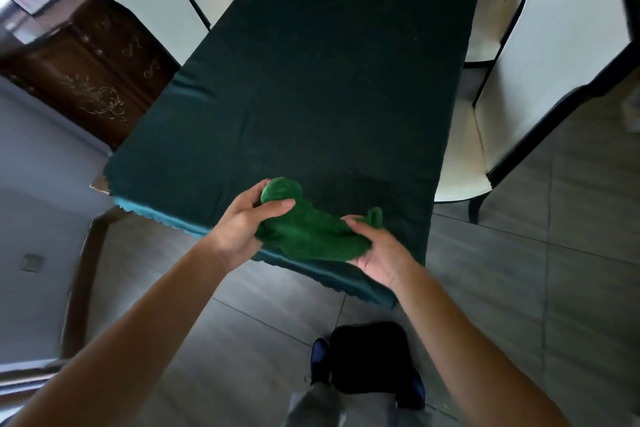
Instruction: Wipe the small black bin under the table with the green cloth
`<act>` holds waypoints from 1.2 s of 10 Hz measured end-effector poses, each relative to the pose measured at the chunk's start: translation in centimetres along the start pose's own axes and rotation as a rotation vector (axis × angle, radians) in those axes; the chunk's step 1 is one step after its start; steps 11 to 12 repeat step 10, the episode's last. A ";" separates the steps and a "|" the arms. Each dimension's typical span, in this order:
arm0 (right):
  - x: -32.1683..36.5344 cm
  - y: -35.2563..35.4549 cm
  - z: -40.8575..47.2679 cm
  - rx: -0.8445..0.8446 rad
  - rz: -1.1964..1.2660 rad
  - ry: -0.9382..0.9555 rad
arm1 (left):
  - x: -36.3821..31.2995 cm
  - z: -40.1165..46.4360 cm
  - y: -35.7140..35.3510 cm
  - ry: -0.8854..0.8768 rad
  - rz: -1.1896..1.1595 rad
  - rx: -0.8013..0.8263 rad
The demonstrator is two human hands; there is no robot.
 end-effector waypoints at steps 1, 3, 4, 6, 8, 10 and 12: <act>5.8 1.5 1.7 -0.220 -0.113 0.119 | 3.0 3.5 4.0 0.027 0.066 -0.109; 13.2 2.4 4.9 -0.796 -0.835 0.276 | 10.9 10.3 8.3 0.099 0.408 -0.219; 13.9 3.1 7.0 -1.033 -1.138 0.267 | 14.3 12.7 9.5 0.133 0.504 -0.254; 14.0 4.2 8.1 -1.370 -1.264 0.314 | 15.1 14.1 10.0 0.113 0.870 -0.333; 11.3 -0.8 7.7 -1.224 -1.650 0.822 | 13.9 13.1 8.9 -0.258 1.340 -0.163; 7.0 2.3 9.4 -0.964 -2.034 0.284 | 17.1 11.9 6.4 -0.087 1.617 0.404; 7.0 2.3 9.4 -0.964 -2.034 0.284 | 17.1 11.9 6.4 -0.087 1.617 0.404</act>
Point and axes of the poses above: each hand's wrist, its own z-axis towards the middle knuckle, its own y-axis out of the back of the hand, x = y × z, the point moved 7 cm from there along z, towards the middle knuckle, and after that the axes turned 14 degrees about -y, right-handed, at the moved point
